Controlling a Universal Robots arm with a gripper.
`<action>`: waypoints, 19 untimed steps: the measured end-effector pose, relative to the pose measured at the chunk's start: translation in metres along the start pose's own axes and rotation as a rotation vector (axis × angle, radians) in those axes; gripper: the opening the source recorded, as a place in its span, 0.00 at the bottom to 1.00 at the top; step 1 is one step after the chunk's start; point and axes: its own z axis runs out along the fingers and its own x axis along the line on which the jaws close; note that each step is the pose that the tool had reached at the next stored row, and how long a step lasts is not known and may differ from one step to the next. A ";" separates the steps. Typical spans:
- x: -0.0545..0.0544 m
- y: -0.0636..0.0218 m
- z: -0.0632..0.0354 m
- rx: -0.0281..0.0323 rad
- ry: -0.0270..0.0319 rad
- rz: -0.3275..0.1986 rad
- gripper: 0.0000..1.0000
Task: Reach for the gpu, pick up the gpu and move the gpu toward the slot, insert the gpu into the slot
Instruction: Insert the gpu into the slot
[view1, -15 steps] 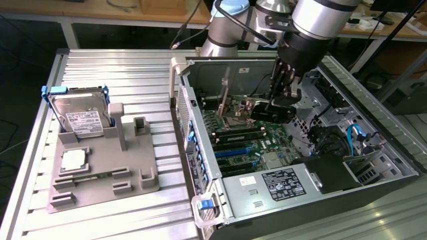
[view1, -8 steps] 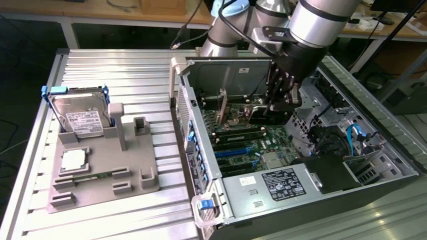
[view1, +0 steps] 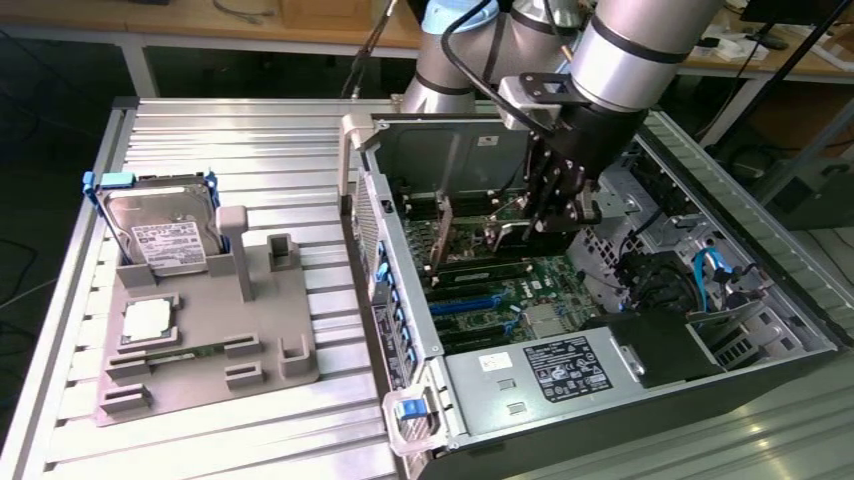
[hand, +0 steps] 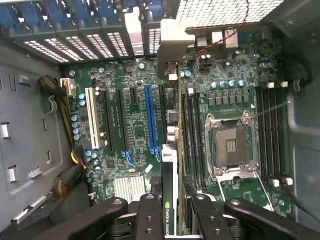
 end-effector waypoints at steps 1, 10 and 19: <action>0.000 0.0012 0.0017 -0.0001 -0.0001 -0.003 0.27; 0.001 0.0049 0.0082 -0.0004 0.0001 -0.011 0.27; 0.001 0.0059 0.0182 -0.0027 0.0009 -0.090 0.27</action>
